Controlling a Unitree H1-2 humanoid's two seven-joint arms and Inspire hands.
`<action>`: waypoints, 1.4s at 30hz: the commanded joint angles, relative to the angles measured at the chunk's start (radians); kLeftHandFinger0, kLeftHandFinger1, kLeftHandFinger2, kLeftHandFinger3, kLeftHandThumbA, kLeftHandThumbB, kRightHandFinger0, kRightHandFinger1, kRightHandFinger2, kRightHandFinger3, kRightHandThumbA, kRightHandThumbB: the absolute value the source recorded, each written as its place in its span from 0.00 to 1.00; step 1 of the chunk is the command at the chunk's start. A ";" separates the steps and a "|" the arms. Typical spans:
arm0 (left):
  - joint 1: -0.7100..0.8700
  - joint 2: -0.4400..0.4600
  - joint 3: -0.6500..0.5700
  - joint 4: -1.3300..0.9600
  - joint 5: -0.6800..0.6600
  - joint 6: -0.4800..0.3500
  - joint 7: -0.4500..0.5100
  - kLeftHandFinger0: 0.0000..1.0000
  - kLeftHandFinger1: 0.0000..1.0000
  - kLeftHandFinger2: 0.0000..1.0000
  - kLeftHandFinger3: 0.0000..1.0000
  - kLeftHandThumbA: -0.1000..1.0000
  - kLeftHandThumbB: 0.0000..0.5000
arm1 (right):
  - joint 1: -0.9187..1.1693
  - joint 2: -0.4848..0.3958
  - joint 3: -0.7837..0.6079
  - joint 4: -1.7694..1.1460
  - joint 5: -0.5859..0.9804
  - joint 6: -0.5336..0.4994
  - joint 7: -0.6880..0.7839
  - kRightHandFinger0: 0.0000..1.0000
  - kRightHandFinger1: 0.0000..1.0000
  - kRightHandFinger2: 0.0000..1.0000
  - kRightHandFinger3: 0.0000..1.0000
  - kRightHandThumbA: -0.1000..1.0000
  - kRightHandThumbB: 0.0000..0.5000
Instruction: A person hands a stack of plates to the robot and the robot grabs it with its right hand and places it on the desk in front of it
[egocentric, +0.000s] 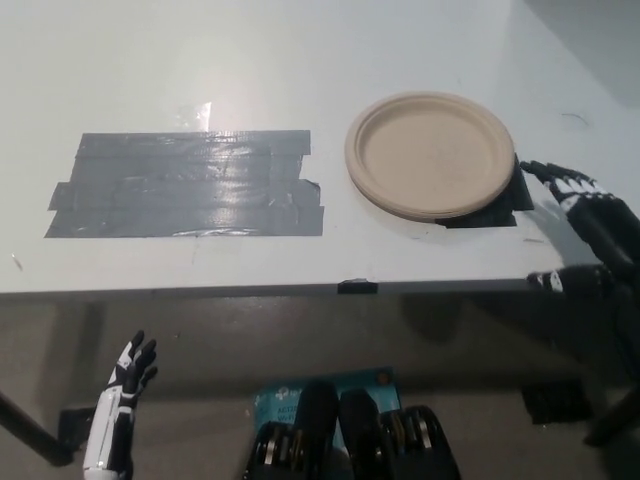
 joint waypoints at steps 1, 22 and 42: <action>-0.104 0.028 0.005 -0.018 -0.067 -0.005 -0.040 1.00 1.00 1.00 1.00 1.00 0.45 | 0.186 -0.212 -0.274 -0.911 0.824 -0.262 -0.109 1.00 1.00 1.00 1.00 1.00 1.00; -0.075 0.026 -0.010 -0.041 -0.046 0.002 -0.056 1.00 1.00 1.00 1.00 1.00 0.38 | 0.421 0.350 -0.221 -0.449 0.628 -0.182 -0.005 1.00 1.00 1.00 1.00 1.00 0.76; 0.031 0.009 -0.037 -0.061 -0.007 -0.028 -0.042 1.00 1.00 1.00 1.00 1.00 0.39 | 0.506 0.491 -0.365 -0.138 0.594 -0.142 0.161 1.00 1.00 1.00 1.00 1.00 0.47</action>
